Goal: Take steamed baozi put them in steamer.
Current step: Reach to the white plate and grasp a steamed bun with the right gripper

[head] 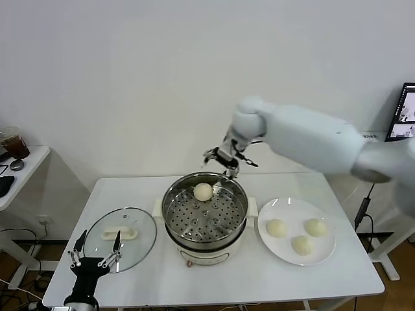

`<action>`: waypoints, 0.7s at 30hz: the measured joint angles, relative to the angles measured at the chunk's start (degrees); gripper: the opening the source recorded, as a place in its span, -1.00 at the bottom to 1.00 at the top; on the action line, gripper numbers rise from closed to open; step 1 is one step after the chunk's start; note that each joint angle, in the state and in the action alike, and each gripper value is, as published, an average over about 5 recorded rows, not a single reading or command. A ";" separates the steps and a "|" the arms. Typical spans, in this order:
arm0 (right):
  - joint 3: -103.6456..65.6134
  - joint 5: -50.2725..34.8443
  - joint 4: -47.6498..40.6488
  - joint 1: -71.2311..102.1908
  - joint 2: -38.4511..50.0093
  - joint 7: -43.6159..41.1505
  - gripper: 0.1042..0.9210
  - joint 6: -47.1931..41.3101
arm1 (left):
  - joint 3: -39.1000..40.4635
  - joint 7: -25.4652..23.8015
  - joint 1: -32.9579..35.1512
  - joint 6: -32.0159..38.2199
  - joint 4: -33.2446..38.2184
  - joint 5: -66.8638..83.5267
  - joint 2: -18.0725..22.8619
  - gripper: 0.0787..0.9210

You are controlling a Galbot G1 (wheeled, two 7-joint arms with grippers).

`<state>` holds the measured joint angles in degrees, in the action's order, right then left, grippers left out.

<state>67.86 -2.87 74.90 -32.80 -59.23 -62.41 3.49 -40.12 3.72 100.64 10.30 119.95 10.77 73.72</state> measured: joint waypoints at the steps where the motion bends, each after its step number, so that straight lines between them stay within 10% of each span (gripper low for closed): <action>1: 0.26 -0.62 1.38 -0.21 1.79 -0.15 0.76 -2.40 | -0.07 0.01 0.01 -0.09 0.07 -0.10 -0.10 0.77; 21: -7.05 4.61 8.17 15.41 21.55 -1.85 0.76 -18.31 | -0.29 -0.07 0.42 -0.83 0.64 -1.78 0.75 0.77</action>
<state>60.81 1.75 83.07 -17.38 -37.69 -64.26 -14.82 -40.41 3.65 101.06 9.47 120.58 8.99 74.47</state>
